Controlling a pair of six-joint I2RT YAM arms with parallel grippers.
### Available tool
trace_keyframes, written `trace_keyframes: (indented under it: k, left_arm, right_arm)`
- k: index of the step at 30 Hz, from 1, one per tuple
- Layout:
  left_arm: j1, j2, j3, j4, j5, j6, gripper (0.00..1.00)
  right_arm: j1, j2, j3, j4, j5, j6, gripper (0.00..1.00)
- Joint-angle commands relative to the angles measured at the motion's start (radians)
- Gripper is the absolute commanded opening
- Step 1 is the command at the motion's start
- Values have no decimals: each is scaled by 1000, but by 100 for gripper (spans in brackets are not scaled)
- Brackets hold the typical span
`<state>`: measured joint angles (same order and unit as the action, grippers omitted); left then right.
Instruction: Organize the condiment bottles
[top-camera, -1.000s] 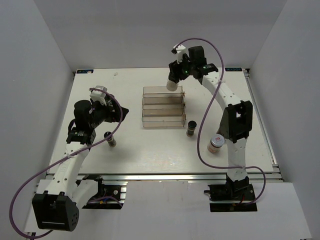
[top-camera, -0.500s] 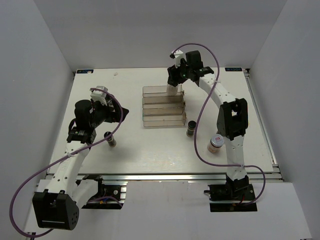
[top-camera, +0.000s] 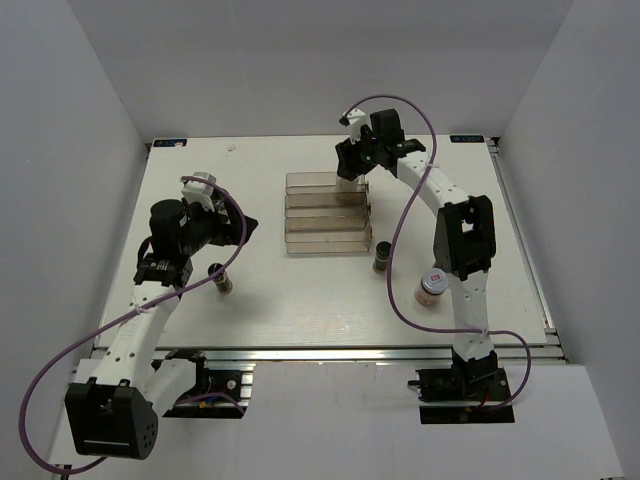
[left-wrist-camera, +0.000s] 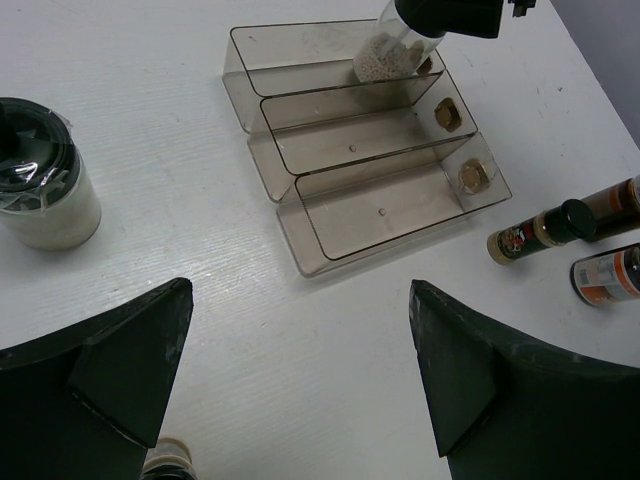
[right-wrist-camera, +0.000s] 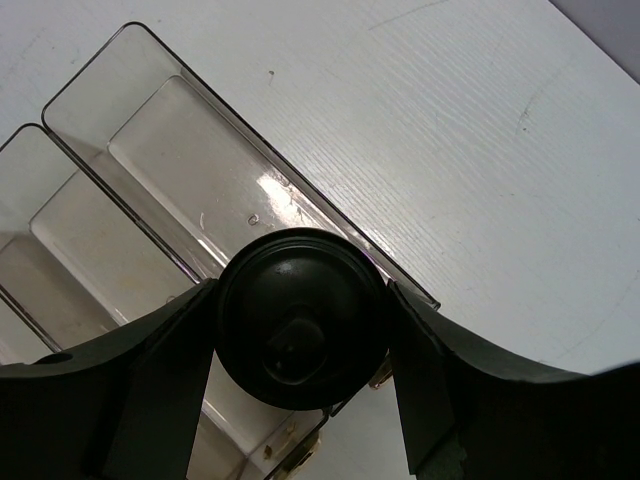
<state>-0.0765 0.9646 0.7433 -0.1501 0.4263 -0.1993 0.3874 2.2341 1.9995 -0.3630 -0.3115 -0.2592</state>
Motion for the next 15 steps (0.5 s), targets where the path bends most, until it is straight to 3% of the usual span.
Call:
trace_keyframes:
  k: [1, 2, 13, 15]
  left_arm:
    - [0, 5, 27, 0, 0, 9, 98]
    - [0, 6, 27, -2, -3, 9, 98]
    - [0, 13, 28, -6, -18, 14, 98]
    - [0, 13, 28, -8, -26, 14, 98]
  right_arm:
    - [10, 5, 12, 70, 2, -12, 31]
    - [11, 9, 10, 70, 3, -12, 38]
    - [30, 30, -22, 90, 48, -29, 65]
    - [33, 30, -25, 93, 49, -31, 77]
